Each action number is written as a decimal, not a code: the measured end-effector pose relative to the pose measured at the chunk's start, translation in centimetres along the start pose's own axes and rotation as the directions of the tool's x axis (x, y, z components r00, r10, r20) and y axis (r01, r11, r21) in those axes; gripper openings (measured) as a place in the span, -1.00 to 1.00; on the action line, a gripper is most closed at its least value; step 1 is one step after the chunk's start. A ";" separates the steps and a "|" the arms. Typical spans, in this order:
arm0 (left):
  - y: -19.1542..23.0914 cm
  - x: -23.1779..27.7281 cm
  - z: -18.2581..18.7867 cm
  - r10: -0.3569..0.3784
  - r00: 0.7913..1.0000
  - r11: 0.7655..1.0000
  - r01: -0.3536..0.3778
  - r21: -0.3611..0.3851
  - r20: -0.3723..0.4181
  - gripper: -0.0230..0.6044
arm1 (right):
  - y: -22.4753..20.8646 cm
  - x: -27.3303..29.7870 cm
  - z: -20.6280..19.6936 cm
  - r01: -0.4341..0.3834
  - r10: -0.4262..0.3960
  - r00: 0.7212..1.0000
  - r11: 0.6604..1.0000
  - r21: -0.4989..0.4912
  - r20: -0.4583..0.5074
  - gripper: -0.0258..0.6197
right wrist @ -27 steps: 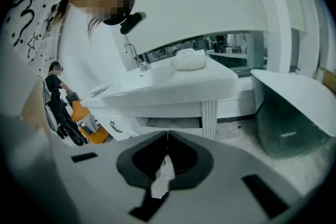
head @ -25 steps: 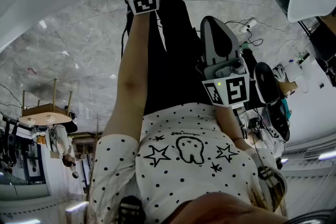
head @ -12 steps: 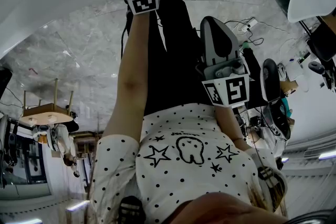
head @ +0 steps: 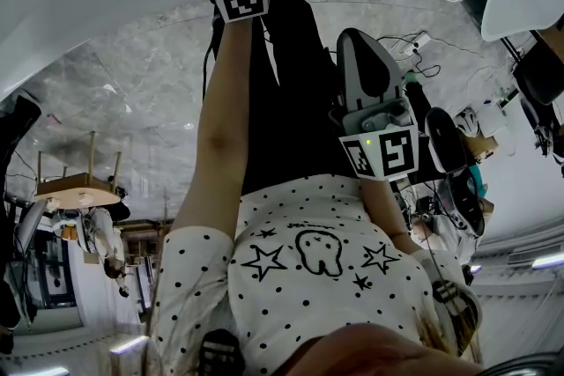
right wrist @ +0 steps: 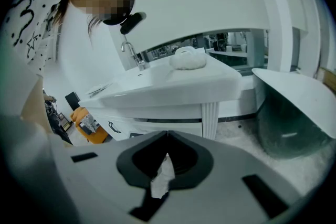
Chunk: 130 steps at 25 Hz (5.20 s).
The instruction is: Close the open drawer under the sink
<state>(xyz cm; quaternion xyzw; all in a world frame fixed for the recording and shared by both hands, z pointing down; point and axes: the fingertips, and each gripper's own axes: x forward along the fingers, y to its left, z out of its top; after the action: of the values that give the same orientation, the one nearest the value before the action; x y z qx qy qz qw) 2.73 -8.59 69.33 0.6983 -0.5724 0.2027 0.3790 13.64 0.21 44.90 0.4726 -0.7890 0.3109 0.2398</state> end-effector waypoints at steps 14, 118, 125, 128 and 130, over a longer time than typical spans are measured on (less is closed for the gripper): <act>-0.9 0.8 2.0 -0.060 0.993 0.998 0.060 0.004 0.100 -0.49 | 0.3 0.4 0.1 0.001 -0.001 1.000 1.000 0.000 -0.005 -0.87; 3.7 -16.4 12.2 0.023 0.977 0.998 -0.012 -0.054 0.211 -0.91 | 8.8 -0.4 6.2 -0.026 0.030 0.992 0.999 -0.032 0.122 -0.88; 0.0 -20.3 11.9 -0.036 0.977 0.999 0.040 -0.016 0.211 -0.91 | 8.6 -2.1 5.4 -0.020 0.028 0.993 0.997 -0.070 0.116 -0.88; -1.2 -21.4 11.8 -0.050 0.974 0.999 0.053 -0.010 0.219 -0.91 | 8.5 -3.0 5.1 -0.033 0.043 0.991 0.996 -0.083 0.124 -0.87; -0.9 -21.9 12.6 -0.051 0.970 0.999 0.054 -0.006 0.238 -0.91 | 9.0 -2.8 5.7 -0.040 0.052 0.989 0.995 -0.089 0.138 -0.88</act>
<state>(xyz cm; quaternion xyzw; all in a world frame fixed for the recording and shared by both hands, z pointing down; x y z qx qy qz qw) -4.03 -3.93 45.40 0.7301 -0.5962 0.1041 0.3173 6.34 1.03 36.76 0.4641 -0.8273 0.2480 0.1967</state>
